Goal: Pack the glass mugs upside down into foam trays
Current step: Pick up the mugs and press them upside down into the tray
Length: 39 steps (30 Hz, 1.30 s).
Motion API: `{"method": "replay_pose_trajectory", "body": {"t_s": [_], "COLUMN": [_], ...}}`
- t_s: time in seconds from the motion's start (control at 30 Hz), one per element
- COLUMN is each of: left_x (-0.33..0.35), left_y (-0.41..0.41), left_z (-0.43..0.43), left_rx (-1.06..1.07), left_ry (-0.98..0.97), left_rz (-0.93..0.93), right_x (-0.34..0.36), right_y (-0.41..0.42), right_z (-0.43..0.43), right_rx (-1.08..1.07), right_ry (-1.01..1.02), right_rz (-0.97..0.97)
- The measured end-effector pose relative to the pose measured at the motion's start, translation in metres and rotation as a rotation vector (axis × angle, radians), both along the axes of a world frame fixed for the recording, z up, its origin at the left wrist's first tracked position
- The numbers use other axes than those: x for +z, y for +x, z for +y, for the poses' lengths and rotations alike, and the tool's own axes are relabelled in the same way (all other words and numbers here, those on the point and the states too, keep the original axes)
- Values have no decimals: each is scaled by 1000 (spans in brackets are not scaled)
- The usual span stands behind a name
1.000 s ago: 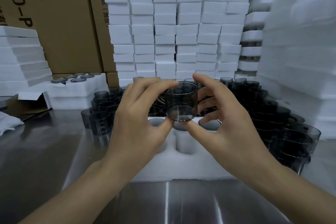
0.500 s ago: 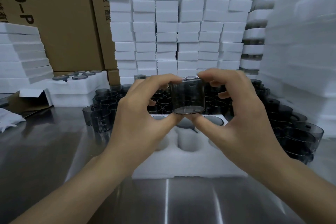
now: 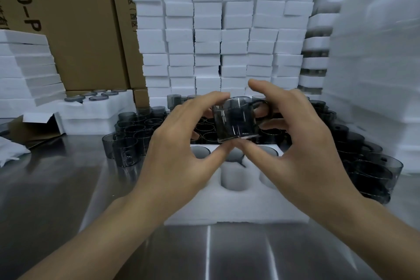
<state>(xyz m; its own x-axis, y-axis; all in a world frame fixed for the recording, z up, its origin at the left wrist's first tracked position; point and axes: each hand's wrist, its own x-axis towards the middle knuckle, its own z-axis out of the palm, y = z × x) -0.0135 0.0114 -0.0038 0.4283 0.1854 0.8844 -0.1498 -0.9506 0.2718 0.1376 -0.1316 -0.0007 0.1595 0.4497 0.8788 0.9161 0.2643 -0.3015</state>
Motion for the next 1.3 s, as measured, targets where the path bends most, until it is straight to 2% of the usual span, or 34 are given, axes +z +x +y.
{"method": "replay_pose_trajectory", "body": {"t_s": [0.07,0.17,0.27,0.43,0.63,0.87,0.93,1.03,1.1,1.3], "left_x": [0,-1,-4,-4,0,4,4,4,4,-1], "left_y": [0,1,2,1,-3,0,1,2,2,4], "left_z": [-1,-2,-2,-2,-6,-6,-5,-1,3,5], "left_rx": [-51,-182,-240,-221,-375,-433,-449,-471,-479,-440], "left_ry": [-97,-277,-327,-353,-518,-670,-698,-733,-735,-723], "left_rz": [-5,17,108,96,108,160,150,161,208,268], "right_x": [1,1,1,0,-1,-4,0,12,17,29], "right_y": [0,0,0,1,5,7,6,8,12,30], "right_z": [0,0,1,1,1,2,-2,-8,-10,-15], "right_rx": [17,77,190,15,-22,-82,28,254,339,212], "right_ry": [17,-31,-116,-26,-42,-58,-137,-313,-354,-289], "right_rz": [-24,50,129,50,27,-166,-108,93,210,329]}}
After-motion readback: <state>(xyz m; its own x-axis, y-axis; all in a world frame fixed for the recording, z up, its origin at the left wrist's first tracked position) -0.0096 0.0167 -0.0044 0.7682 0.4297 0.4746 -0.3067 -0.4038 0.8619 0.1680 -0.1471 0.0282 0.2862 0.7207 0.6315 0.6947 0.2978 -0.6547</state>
